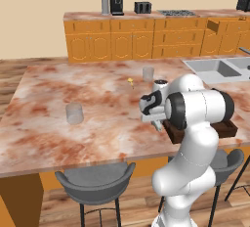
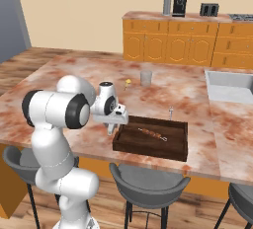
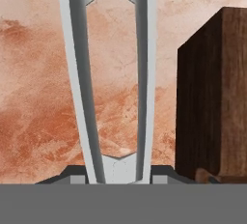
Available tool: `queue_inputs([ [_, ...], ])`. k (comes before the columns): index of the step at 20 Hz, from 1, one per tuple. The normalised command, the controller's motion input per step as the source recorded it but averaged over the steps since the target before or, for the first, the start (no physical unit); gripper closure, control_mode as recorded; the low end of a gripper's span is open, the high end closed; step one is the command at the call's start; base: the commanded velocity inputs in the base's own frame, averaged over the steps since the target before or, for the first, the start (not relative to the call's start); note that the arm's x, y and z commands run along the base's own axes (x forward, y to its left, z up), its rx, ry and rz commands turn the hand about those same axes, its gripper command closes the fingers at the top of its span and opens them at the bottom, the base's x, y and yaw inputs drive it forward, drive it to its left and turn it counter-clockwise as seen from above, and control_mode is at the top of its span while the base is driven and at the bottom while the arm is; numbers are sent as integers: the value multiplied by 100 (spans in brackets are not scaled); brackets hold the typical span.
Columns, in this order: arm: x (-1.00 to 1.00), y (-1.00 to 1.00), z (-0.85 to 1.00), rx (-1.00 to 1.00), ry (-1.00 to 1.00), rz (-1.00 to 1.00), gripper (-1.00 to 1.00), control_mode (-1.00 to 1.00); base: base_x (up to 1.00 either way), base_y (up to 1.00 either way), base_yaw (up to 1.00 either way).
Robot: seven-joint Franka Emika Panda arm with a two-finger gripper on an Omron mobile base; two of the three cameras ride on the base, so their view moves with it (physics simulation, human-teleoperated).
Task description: Take the tongs from the drawer on the right and place them on the dining counter next to the tray containing the kebab skewer.
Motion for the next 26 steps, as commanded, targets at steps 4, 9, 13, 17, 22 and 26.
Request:
queue_inputs([
  [4,0,-13,-24,1,0,-5,100,-100,0,0,0],
  [9,0,-12,-30,1,0,-5,100,-100,0,0,0],
  [13,0,-9,-34,1,0,-6,100,-100,0,0,0],
  [17,-1,-7,-34,0,0,-6,-100,-100,0,0,0],
  [22,-10,-5,-20,0,-1,-6,-100,-100,0,0,0],
  [26,-19,-12,0,0,-4,-5,-100,-100,0,0,0],
])
